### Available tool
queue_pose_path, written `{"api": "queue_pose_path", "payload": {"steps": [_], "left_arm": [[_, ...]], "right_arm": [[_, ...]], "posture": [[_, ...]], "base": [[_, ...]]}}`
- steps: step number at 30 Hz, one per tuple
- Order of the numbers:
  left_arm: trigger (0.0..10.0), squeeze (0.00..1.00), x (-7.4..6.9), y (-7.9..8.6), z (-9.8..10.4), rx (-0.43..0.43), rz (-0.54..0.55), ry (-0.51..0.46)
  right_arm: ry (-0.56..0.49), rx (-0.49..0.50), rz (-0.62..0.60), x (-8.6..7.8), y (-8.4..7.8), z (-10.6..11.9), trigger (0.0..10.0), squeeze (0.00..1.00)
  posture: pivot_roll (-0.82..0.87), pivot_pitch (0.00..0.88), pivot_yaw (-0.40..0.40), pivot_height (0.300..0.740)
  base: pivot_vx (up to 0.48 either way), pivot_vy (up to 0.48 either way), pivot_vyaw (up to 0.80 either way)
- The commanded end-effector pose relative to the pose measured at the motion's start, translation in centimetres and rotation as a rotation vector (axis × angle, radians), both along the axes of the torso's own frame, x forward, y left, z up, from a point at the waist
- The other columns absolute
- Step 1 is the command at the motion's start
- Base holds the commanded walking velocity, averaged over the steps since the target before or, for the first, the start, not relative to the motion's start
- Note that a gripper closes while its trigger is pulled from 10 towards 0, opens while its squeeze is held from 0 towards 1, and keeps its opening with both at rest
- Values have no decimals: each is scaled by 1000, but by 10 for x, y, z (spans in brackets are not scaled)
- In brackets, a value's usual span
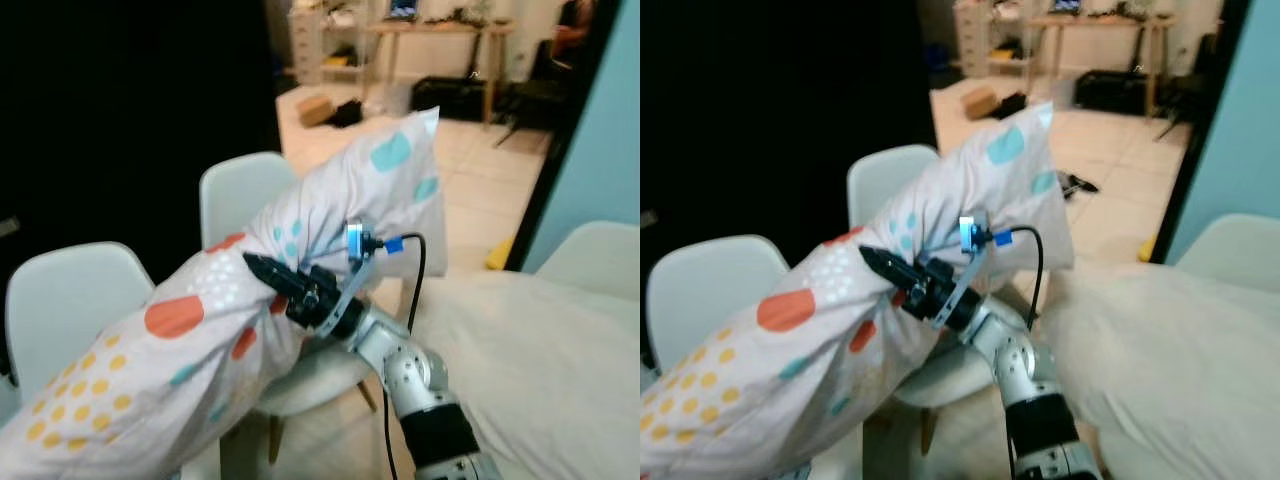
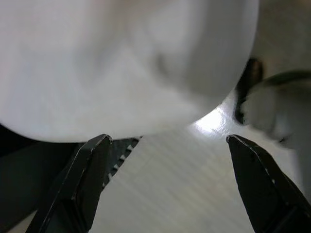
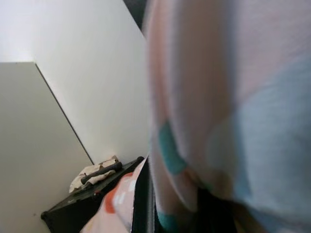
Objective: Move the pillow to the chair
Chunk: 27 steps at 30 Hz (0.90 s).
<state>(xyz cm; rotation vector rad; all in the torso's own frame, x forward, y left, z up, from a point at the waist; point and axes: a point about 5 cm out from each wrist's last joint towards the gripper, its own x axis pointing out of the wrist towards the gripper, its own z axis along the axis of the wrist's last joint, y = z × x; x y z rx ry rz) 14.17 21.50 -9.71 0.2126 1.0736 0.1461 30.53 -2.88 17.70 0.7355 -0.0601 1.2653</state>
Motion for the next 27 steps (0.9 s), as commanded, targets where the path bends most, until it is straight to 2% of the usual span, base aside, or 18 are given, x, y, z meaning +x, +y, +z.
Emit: {"api": "queue_pose_path", "payload": {"steps": [1,27], "left_arm": [[10000,0,1,5,1,15,-6,-2],[10000,0,-2,5,1,13,-4,1]], "right_arm": [[-75,84,58,-5,13,21,10000,0],[-64,113,54,-5,11,23,10000,0]], "posture": [[-40,0,49,740],[-39,13,52,740]], "base": [[0,0,800],[0,0,800]]}}
